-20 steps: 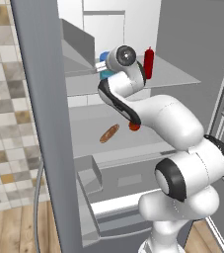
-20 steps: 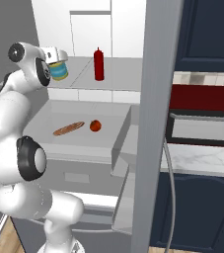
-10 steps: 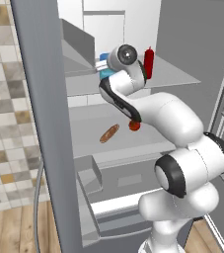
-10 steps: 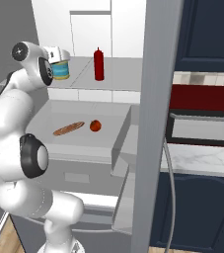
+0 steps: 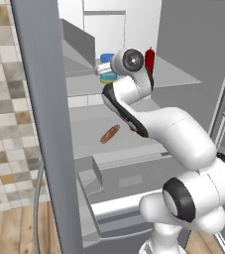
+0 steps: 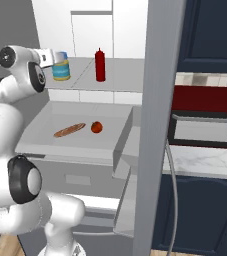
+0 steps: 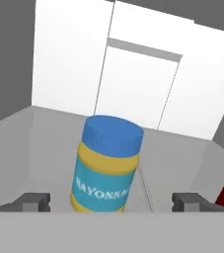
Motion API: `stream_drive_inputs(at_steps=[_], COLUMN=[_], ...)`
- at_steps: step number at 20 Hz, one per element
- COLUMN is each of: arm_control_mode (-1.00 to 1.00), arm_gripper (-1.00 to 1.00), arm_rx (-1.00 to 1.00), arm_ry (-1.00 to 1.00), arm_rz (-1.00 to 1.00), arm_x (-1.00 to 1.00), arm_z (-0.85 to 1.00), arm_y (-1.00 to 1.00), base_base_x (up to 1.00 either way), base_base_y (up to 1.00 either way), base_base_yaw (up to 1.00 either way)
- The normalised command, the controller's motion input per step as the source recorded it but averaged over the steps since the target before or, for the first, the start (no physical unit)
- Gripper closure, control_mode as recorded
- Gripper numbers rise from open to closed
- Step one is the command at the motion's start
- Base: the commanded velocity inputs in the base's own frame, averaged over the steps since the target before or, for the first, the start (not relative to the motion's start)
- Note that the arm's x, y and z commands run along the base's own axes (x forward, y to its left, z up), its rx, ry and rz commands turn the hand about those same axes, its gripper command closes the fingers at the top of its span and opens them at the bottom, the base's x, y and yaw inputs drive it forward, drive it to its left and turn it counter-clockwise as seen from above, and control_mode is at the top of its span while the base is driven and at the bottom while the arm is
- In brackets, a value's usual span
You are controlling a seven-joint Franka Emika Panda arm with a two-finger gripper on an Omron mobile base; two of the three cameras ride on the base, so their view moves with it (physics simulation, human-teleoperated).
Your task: Place the mayonnaise and ketchup from the counter to the top shelf of the fridge. If the existing items in the fridge are on the top shelf, move them to other shelves.
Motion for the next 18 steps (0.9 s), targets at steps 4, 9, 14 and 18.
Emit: stream_drive_inputs(at_steps=[4, 9, 14, 18], arm_control_mode=[-1.0, -1.0, -1.0, -1.0], arm_gripper=[-1.0, -1.0, -1.0, -1.0], arm_rx=[0.01, 0.04, 0.06, 0.02], arm_ry=[-0.09, -0.03, 0.0, -0.01], arm_rz=[-0.03, -0.07, -0.04, -0.01], arm_x=[-1.0, -1.0, -1.0, -1.0], arm_z=[0.28, 0.47, 0.44, 0.1], arm_y=[0.0, 0.0, 0.0, 0.0], base_base_x=[0.0, 0.0, 0.0, 0.0], base_base_y=[0.0, 0.0, 0.0, 0.0], base_base_yaw=[0.0, 0.0, 0.0, 0.0])
